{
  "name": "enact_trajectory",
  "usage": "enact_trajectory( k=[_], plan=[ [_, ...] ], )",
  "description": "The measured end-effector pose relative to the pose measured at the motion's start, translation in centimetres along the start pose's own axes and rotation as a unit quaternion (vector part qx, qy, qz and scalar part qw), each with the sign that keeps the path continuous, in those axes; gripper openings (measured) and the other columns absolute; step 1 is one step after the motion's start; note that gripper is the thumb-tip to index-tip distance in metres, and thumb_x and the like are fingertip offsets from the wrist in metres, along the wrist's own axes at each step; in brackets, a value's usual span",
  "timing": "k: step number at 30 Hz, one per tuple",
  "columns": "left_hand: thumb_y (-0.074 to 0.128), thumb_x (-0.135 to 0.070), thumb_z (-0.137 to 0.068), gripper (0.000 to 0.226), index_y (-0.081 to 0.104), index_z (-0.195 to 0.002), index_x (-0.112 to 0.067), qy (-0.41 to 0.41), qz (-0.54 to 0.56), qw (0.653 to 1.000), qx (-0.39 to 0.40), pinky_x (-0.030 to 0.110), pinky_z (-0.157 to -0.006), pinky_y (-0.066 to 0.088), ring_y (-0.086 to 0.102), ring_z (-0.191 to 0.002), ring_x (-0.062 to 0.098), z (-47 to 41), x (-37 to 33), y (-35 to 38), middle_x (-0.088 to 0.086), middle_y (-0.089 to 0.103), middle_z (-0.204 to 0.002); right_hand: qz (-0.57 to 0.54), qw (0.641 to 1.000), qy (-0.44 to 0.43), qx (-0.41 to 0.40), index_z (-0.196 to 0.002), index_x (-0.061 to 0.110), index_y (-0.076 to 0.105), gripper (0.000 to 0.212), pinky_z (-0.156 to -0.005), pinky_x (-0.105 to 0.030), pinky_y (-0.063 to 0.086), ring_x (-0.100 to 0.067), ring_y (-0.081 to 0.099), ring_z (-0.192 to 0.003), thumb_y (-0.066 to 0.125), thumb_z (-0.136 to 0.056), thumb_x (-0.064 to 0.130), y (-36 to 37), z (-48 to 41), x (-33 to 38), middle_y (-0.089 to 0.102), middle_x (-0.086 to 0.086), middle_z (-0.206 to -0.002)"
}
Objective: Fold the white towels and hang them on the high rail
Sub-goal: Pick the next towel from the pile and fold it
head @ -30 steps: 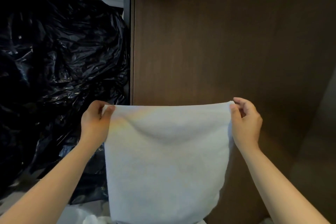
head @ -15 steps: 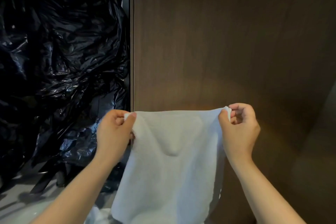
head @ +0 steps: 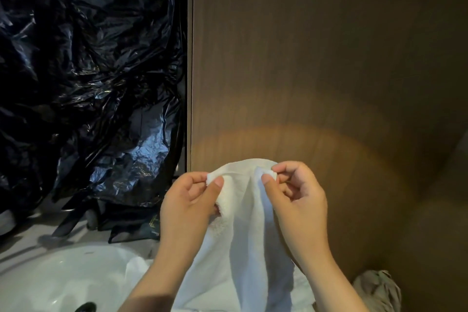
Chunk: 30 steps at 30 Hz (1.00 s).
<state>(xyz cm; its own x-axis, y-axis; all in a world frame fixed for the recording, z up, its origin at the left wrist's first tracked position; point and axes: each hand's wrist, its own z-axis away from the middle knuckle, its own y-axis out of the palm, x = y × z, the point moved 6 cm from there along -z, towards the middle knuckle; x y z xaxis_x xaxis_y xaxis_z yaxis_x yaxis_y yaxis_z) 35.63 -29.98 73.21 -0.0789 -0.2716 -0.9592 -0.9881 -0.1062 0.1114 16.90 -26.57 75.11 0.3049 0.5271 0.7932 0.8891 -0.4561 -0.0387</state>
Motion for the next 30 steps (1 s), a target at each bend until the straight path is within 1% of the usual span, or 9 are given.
enact_trajectory(
  k=[4, 8, 11, 16, 18, 21, 23, 27, 30],
  plan=[
    [0.068, -0.013, -0.086, 0.013, 0.066, -0.094, -0.003, -0.023, 0.075, 0.996, 0.03, 0.017, -0.051, 0.05, 0.06, -0.055, 0.009, 1.5, 0.4, 0.4, 0.007, 0.07, -0.067, -0.035, 0.998, 0.037, 0.047, -0.093, 0.028, 0.065, 0.014, -0.056, -0.014, 0.046, -0.005, 0.05, -0.057, 0.072, -0.087, 0.018, 1.1, 1.7, -0.8, 0.06, 0.005, -0.073],
    [0.068, -0.013, -0.085, 0.015, 0.068, -0.097, -0.005, -0.031, 0.092, 0.994, 0.047, 0.022, -0.059, 0.056, 0.065, -0.065, 0.019, 1.9, 0.5, 0.4, 0.015, 0.073, -0.082, -0.031, 0.995, 0.039, 0.083, -0.102, 0.036, 0.069, 0.021, -0.059, -0.013, 0.048, -0.003, 0.059, -0.065, 0.071, -0.085, 0.024, 1.6, 2.6, -0.6, 0.066, 0.009, -0.081],
    [0.067, -0.01, -0.085, 0.014, 0.068, -0.097, -0.002, -0.017, 0.076, 0.996, 0.051, 0.021, -0.06, 0.057, 0.066, -0.065, 0.018, 2.2, 0.1, 0.3, 0.015, 0.074, -0.081, -0.042, 0.99, 0.042, 0.131, -0.109, 0.038, 0.07, 0.024, -0.063, -0.016, 0.051, -0.005, 0.06, -0.068, 0.073, -0.086, 0.031, 1.8, 2.9, -0.5, 0.068, 0.006, -0.084],
    [0.065, -0.009, -0.087, 0.007, 0.072, -0.088, -0.008, 0.036, 0.023, 0.997, 0.064, 0.023, -0.061, 0.058, 0.07, -0.066, 0.017, 2.6, -0.9, -0.1, 0.005, 0.074, -0.074, -0.095, 0.971, 0.075, 0.207, -0.119, 0.031, 0.068, 0.028, -0.078, -0.024, 0.056, -0.017, 0.069, -0.098, 0.064, -0.091, 0.032, 2.1, 3.1, -0.6, 0.072, 0.004, -0.105],
    [0.065, -0.009, -0.086, 0.007, 0.072, -0.086, -0.006, 0.038, 0.024, 0.996, 0.072, 0.02, -0.059, 0.056, 0.07, -0.063, 0.015, 2.7, -1.0, -0.2, 0.006, 0.074, -0.071, -0.111, 0.967, 0.097, 0.209, -0.117, 0.029, 0.069, 0.028, -0.075, -0.026, 0.057, -0.018, 0.07, -0.091, 0.063, -0.09, 0.026, 2.1, 3.0, -0.8, 0.071, 0.001, -0.098],
    [0.065, -0.007, -0.086, 0.007, 0.071, -0.084, -0.004, 0.032, 0.027, 0.996, 0.083, 0.018, -0.058, 0.055, 0.07, -0.061, 0.014, 3.0, -0.8, -0.1, 0.008, 0.073, -0.07, -0.112, 0.965, 0.114, 0.207, -0.11, 0.025, 0.07, 0.024, -0.065, -0.026, 0.055, -0.019, 0.069, -0.071, 0.066, -0.09, 0.012, 2.1, 2.8, -1.3, 0.067, -0.002, -0.079],
    [0.066, -0.007, -0.086, 0.007, 0.072, -0.083, -0.007, 0.036, 0.013, 0.996, 0.086, 0.019, -0.059, 0.056, 0.069, -0.061, 0.014, 3.1, -0.6, -0.2, 0.008, 0.073, -0.069, -0.099, 0.964, 0.121, 0.214, -0.106, 0.026, 0.068, 0.025, -0.056, -0.026, 0.052, -0.02, 0.062, -0.056, 0.068, -0.087, 0.01, 2.1, 2.6, -1.4, 0.064, -0.006, -0.068],
    [0.066, -0.007, -0.086, 0.008, 0.072, -0.081, -0.008, 0.042, 0.003, 0.995, 0.087, 0.019, -0.059, 0.056, 0.066, -0.06, 0.013, 3.1, -0.7, -0.6, 0.009, 0.072, -0.069, -0.051, 0.958, 0.139, 0.245, -0.093, 0.027, 0.064, 0.017, -0.046, -0.024, 0.045, -0.017, 0.053, -0.043, 0.074, -0.085, 0.017, 2.1, 2.3, -1.5, 0.063, -0.01, -0.058],
    [0.066, -0.009, -0.085, 0.008, 0.072, -0.081, -0.008, 0.048, 0.003, 0.995, 0.083, 0.022, -0.06, 0.057, 0.066, -0.061, 0.016, 3.0, -0.9, -0.7, 0.01, 0.072, -0.069, -0.04, 0.963, 0.129, 0.235, -0.078, 0.026, 0.054, 0.025, -0.043, -0.024, 0.042, -0.017, 0.05, -0.04, 0.077, -0.077, 0.037, 2.1, 2.0, -1.1, 0.06, -0.007, -0.051]
  ],
)
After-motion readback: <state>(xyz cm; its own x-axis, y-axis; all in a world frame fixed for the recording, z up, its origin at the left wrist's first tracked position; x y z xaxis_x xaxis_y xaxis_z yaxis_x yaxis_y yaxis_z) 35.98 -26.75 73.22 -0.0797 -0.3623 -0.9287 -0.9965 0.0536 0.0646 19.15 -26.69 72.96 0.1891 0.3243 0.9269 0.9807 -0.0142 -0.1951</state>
